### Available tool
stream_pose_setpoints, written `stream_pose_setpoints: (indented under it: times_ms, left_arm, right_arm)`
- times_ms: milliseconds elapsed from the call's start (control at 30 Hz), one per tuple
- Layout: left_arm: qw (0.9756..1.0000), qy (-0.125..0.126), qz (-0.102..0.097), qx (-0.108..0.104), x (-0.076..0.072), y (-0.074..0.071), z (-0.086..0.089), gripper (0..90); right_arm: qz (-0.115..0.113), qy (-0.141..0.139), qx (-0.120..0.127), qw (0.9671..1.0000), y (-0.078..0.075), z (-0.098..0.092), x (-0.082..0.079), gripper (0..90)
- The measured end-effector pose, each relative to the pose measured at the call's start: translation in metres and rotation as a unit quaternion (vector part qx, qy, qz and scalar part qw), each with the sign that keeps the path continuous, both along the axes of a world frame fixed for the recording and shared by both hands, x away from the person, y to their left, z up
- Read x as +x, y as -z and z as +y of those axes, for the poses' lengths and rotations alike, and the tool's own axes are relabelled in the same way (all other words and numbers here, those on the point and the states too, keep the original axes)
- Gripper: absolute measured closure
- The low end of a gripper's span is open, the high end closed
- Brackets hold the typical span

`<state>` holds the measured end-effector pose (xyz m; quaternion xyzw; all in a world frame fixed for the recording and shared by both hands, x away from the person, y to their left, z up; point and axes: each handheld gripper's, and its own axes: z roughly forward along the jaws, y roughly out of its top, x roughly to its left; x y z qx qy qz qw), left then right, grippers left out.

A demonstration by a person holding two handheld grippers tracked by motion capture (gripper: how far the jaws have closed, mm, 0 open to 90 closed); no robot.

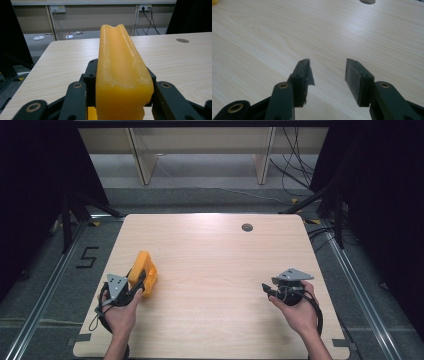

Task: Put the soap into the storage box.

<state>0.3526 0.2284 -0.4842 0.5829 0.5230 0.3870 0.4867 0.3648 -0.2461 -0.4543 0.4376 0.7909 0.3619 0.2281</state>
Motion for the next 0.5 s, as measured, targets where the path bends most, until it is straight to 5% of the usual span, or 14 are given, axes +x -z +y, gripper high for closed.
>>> stream_pose_setpoints:
  times_ms: [500]
  left_arm:
    - [0.9999,-0.005,0.015,0.006,0.002,0.011,0.001,60.5]
  right_arm:
    - [0.004,0.002,0.001,1.0,0.0,0.0,-0.001,55.0]
